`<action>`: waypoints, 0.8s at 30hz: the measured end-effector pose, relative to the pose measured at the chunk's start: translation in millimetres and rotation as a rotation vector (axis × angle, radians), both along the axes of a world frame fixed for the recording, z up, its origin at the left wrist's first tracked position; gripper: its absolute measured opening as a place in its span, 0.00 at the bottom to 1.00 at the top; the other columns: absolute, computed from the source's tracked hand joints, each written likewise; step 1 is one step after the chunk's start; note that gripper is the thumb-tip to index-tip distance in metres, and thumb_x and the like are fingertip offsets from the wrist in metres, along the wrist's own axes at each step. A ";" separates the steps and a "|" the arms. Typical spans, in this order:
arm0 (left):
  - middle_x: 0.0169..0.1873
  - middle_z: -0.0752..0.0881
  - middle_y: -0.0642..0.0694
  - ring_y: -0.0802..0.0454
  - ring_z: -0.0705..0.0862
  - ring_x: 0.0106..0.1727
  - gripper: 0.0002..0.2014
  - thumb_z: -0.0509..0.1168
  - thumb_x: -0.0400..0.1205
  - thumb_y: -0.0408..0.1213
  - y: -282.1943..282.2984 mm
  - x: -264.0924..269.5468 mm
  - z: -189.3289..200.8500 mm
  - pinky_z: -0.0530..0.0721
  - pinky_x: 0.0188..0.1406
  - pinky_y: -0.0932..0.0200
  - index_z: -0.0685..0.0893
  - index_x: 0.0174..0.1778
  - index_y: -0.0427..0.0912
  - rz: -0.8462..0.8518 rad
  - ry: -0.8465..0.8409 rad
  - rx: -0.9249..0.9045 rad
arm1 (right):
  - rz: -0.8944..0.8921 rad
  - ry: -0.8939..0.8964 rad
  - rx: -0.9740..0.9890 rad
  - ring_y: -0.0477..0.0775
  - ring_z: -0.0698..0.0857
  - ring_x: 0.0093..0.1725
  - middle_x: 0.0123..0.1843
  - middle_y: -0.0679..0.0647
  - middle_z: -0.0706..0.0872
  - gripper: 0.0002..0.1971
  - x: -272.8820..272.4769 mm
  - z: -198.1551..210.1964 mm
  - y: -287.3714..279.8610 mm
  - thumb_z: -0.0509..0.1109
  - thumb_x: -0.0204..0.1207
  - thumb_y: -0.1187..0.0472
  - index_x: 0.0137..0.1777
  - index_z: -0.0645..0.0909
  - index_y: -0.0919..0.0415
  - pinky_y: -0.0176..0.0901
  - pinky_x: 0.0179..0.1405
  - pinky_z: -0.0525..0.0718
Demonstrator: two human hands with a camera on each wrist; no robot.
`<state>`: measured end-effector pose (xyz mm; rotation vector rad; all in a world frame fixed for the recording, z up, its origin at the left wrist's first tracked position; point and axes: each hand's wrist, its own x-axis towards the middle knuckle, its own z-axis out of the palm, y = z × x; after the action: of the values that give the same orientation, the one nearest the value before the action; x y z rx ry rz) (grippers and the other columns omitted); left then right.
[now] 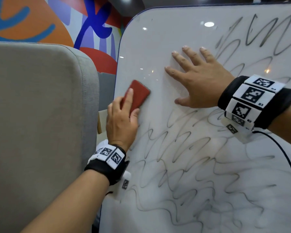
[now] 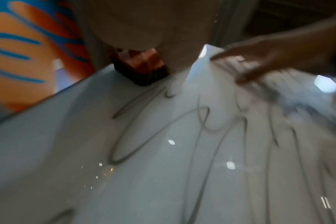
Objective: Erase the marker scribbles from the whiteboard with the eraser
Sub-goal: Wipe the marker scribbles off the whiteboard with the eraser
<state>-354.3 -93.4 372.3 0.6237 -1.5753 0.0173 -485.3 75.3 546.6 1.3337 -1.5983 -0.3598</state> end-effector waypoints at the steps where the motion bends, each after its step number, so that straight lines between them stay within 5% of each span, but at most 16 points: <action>1: 0.65 0.76 0.39 0.38 0.75 0.62 0.31 0.67 0.83 0.42 -3.5 0.1 4.2 0.81 0.60 0.40 0.68 0.83 0.50 -0.010 0.060 0.084 | -0.002 -0.002 0.000 0.64 0.40 0.87 0.89 0.59 0.40 0.49 -0.1 0.1 0.3 0.62 0.73 0.29 0.87 0.45 0.48 0.69 0.84 0.46; 3: 0.66 0.76 0.38 0.38 0.74 0.63 0.31 0.66 0.84 0.41 -4.8 -0.2 6.8 0.81 0.61 0.38 0.67 0.84 0.48 -0.003 0.080 0.133 | -0.009 -0.005 0.004 0.64 0.40 0.87 0.89 0.59 0.40 0.48 -0.4 0.2 0.9 0.62 0.74 0.29 0.87 0.45 0.48 0.69 0.84 0.46; 8: 0.65 0.77 0.40 0.41 0.73 0.62 0.28 0.63 0.84 0.45 4.7 3.4 -10.5 0.84 0.53 0.44 0.69 0.82 0.50 -0.003 -0.112 -0.096 | -0.003 0.001 -0.001 0.64 0.40 0.87 0.89 0.60 0.40 0.49 -0.3 -0.9 -0.4 0.62 0.74 0.29 0.87 0.45 0.48 0.69 0.84 0.46; 13: 0.66 0.75 0.40 0.42 0.73 0.66 0.32 0.68 0.84 0.41 -1.0 -0.7 15.3 0.70 0.61 0.58 0.66 0.84 0.48 -0.104 0.147 0.179 | 0.009 0.008 -0.013 0.65 0.41 0.87 0.89 0.60 0.41 0.48 -1.2 -1.8 -0.6 0.62 0.74 0.29 0.88 0.46 0.48 0.69 0.84 0.46; 19: 0.66 0.76 0.38 0.39 0.74 0.64 0.31 0.67 0.84 0.42 11.2 -5.4 -6.5 0.80 0.63 0.43 0.67 0.83 0.44 -0.028 -0.002 0.033 | 0.003 0.001 -0.020 0.65 0.42 0.87 0.89 0.61 0.42 0.48 0.7 -6.0 -2.6 0.63 0.74 0.30 0.87 0.47 0.50 0.68 0.84 0.47; 24: 0.64 0.76 0.40 0.41 0.75 0.61 0.32 0.70 0.82 0.43 11.3 0.9 -12.5 0.83 0.58 0.43 0.68 0.83 0.46 -0.070 -0.049 0.001 | 0.044 0.089 0.039 0.66 0.47 0.87 0.89 0.63 0.46 0.47 13.7 -18.7 -10.1 0.67 0.73 0.33 0.87 0.53 0.53 0.69 0.83 0.50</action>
<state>-353.4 -82.1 359.8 0.5728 -1.6436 -0.0206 -471.5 65.2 527.9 1.3619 -1.4928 -0.4199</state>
